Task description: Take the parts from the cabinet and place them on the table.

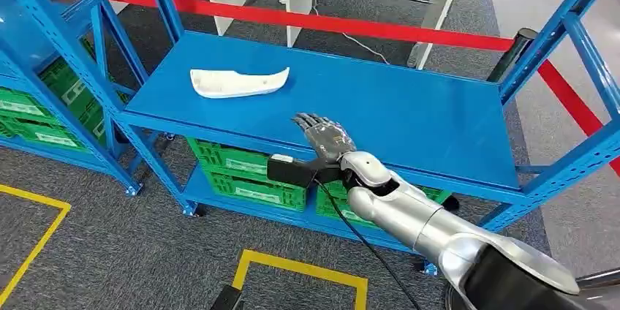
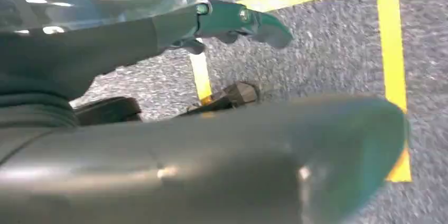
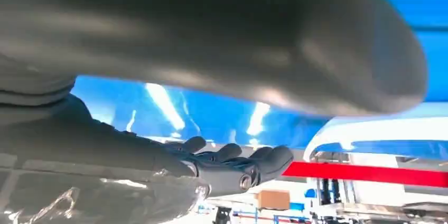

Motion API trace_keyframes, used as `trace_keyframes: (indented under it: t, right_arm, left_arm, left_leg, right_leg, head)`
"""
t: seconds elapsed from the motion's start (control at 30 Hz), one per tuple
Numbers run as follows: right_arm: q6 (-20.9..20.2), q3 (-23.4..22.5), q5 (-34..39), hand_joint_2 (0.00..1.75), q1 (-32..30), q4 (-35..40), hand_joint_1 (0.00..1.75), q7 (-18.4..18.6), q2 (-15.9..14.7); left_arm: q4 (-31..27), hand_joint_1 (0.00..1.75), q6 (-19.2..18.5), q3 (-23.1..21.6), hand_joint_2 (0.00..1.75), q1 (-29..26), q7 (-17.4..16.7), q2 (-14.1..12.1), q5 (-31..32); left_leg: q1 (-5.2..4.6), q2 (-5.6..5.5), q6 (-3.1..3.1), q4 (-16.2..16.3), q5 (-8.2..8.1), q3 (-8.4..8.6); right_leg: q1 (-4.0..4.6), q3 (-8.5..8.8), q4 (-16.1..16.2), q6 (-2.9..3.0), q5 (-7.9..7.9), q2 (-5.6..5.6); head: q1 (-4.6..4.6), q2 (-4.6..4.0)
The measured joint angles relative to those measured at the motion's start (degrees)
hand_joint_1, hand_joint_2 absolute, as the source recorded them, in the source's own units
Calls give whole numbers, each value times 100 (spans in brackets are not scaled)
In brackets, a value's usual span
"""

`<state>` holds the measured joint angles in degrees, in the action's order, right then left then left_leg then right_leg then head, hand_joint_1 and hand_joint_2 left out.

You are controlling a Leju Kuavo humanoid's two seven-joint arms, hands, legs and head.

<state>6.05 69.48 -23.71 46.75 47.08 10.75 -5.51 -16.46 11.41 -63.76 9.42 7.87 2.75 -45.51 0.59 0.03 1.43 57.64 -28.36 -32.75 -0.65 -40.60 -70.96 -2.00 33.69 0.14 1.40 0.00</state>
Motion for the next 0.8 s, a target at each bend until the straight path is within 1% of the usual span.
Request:
trace_keyframes:
  t: [0.03, 0.07, 0.1, 0.13, 0.17, 0.2, 0.23, 0.27, 0.33, 0.37, 0.4, 0.43, 0.47, 0.5, 0.53, 0.57, 0.6, 0.63, 0.7, 0.73, 0.77, 0.8]
  right_arm:
    - [13, 0, 0, 0, -24, 0, 0, -2, 0]
    - [26, 0, 0, 0, -47, 0, 0, -2, -7]
    - [39, 0, 0, 0, -63, 0, 0, -2, -11]
    - [59, -2, 0, 0, -66, 0, 0, -7, -11]
    - [88, -15, 2, 0, -61, 2, 0, -13, -11]
    - [109, -37, 20, 0, -59, 7, 0, -15, -11]
    - [138, -68, 35, 0, -60, 15, 0, -24, -11]
    - [164, -87, 46, 0, -60, 24, 0, -37, -11]
    - [223, -111, 90, 0, -117, 39, 0, -42, -35]
    - [245, -127, 118, 0, -149, 48, 0, -44, -39]
    - [275, -135, 140, 0, -166, 55, 0, -55, -39]
    - [308, -149, 153, 0, -180, 68, 0, -66, -39]
    - [347, -175, 181, 0, -204, 83, 0, -66, -39]
    - [380, -210, 199, 0, -245, 98, 0, -66, -50]
    - [415, -243, 212, 0, -293, 112, 0, -66, -68]
    - [441, -260, 234, 0, -343, 114, 0, -66, -83]
    - [470, -282, 249, 0, -397, 116, 0, -66, -96]
    - [511, -308, 255, 0, -453, 146, 0, -68, -122]
    - [595, -402, 293, 0, -537, 230, 0, -81, -168]
    - [638, -448, 308, 0, -565, 267, 0, -81, -190]
    - [669, -488, 308, 0, -586, 302, 0, -81, -227]
    - [704, -527, 308, 0, -632, 347, 0, -83, -260]
  left_arm:
    - [0, 0, 0, 0, 0, -1, -13, 0, 9]
    - [0, 0, 0, 0, 0, -5, -17, 0, 13]
    - [0, 0, 0, 0, 0, -12, -22, 0, 13]
    - [0, 0, 0, 0, 0, -16, -22, 0, 13]
    - [0, 0, 0, 0, 0, -15, -22, 0, 15]
    - [0, 0, 0, 0, 0, -13, -22, 0, 15]
    - [0, 0, 0, 0, 0, -13, -22, 4, 20]
    - [0, 0, 4, 0, 0, -7, -22, 4, 22]
    - [0, 0, -2, 0, 0, -14, -22, 4, 24]
    - [2, 0, 2, 0, 0, -27, -22, 0, 24]
    - [2, 0, 7, -2, 0, -29, -22, -2, 24]
    - [0, 0, 9, -2, 0, -29, -22, -2, 24]
    - [2, 0, 20, -2, 0, -27, -20, -7, 22]
    - [2, 0, 26, -2, 0, -27, -20, -15, 24]
    - [2, 0, 26, -2, 0, -30, -17, -20, 22]
    - [2, 0, 26, -2, 0, -39, -15, -20, 22]
    - [4, 0, 28, -2, 0, -45, -13, -22, 22]
    - [7, 0, 39, -2, 0, -44, -11, -26, 22]
    - [7, 0, 44, -2, 0, -36, 9, -35, 11]
    - [7, 0, 44, -2, 0, -30, 20, -37, 9]
    - [7, 0, 48, -2, 0, -27, 33, -39, 2]
    - [9, 0, 52, -2, 0, -38, 35, -46, -13]
  left_leg:
    - [-13, 0, 9, 7, 42, -58]
    - [-22, 0, 11, 14, 75, -112]
    - [-29, -2, 8, 22, 104, -155]
    - [-38, -4, 1, 37, 128, -194]
    - [-43, -5, -9, 57, 142, -223]
    - [-48, -5, -26, 81, 154, -239]
    - [-72, 0, -63, 96, 176, -280]
    - [-65, 0, -92, 119, 200, -317]
    - [-47, 10, -163, 105, 256, -331]
    - [-62, 5, -203, 100, 279, -344]
    - [-49, 3, -231, 134, 179, -365]
    - [-51, 3, -259, 315, -56, -420]
    - [-33, 3, -286, 714, -337, -547]
    - [-14, 3, -314, 1174, -583, -693]
    - [-3, 3, -337, 1619, -779, -827]
    - [4, 3, -352, 1823, -842, -861]
    - [14, 3, -361, 1752, -763, -753]
    - [23, 3, -362, 1415, -585, -523]
    - [38, 3, -354, 326, -176, 144]
    - [12, -10, -344, 108, -277, 278]
    - [5, -16, -284, 31, -255, 238]
    - [-2, -16, -251, 68, -236, 197]
  right_leg:
    - [1, -104, -370, -8, 161, 0]
    - [2, -97, -500, -7, 181, 0]
    - [3, 50, -345, 5, 69, 0]
    - [7, 307, 51, 26, -122, 0]
    - [14, 614, 567, 58, -334, 0]
    - [27, 912, 1065, 104, -495, 0]
    - [51, 1022, 1241, 131, -379, 4]
    - [61, 976, 1287, 149, -428, 11]
    - [83, 934, 1255, 199, -461, 20]
    - [57, 924, 1298, 258, -516, 15]
    - [16, 907, 1325, 306, -567, -3]
    - [7, 873, 1327, 350, -599, -6]
    - [5, 835, 1324, 357, -627, -9]
    - [7, 802, 1321, 362, -655, -15]
    - [8, 756, 1312, 358, -683, -22]
    - [6, 712, 1300, 353, -710, -27]
    - [1, 667, 1283, 339, -733, -27]
    - [-5, 626, 1264, 324, -749, -26]
    - [-22, 577, 1209, 285, -771, -19]
    - [9, 543, 1193, 245, -783, -16]
    - [18, 503, 1156, 202, -803, -11]
    - [15, 486, 1172, 156, -839, -14]
  head:
    - [2, 0]
    - [0, 0]
    - [9, 0]
    - [13, 0]
    - [9, 0]
    - [20, 0]
    - [9, 0]
    - [15, 2]
    - [15, 0]
    - [11, 0]
    - [13, 0]
    - [-15, 0]
    - [-44, 0]
    - [-59, 0]
    - [-59, 0]
    - [-61, 0]
    - [-61, 0]
    - [-61, 0]
    - [-63, 0]
    - [-68, 0]
    - [-72, 0]
    - [-55, 0]
